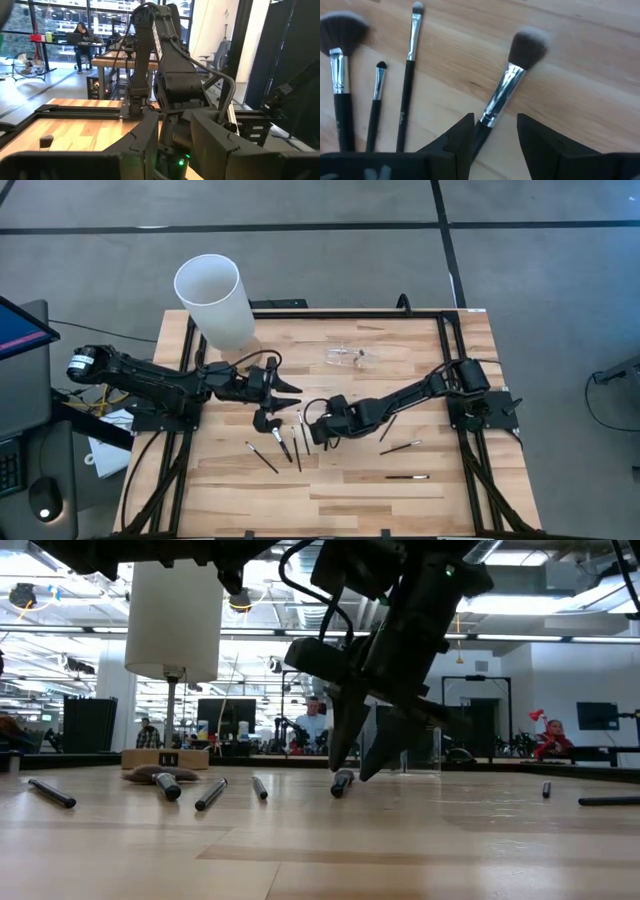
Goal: Put items in baskets/containers
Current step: Put the black blush brush into the transparent organizer
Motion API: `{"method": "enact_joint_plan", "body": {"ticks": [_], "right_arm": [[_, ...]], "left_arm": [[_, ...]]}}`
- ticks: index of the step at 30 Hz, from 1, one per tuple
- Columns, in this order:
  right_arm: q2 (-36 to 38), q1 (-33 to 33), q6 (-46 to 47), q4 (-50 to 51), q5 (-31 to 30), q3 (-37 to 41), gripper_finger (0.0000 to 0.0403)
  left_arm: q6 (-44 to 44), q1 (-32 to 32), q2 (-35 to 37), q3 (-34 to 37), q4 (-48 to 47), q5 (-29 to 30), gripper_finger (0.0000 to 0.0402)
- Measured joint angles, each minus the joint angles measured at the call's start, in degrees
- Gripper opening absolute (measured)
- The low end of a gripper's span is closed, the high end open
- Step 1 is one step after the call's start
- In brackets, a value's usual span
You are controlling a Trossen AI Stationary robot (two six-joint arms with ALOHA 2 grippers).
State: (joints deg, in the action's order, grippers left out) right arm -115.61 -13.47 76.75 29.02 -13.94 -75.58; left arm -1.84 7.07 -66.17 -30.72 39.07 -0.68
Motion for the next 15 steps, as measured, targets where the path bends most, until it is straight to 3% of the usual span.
{"method": "enact_joint_plan", "body": {"ticks": [6, 15], "right_arm": [[0.05, -0.02, -0.17, 8.73, 0.05, -5.05, 0.0142], [0.11, -0.04, 0.16, 9.02, 2.01, -5.15, 0.0142]], "left_arm": [[-0.16, 0.91, 0.00, 0.00, -0.16, -0.03, 0.0113], [-0.60, 2.31, 0.00, 0.00, -0.34, -0.03, 0.0113]]}}
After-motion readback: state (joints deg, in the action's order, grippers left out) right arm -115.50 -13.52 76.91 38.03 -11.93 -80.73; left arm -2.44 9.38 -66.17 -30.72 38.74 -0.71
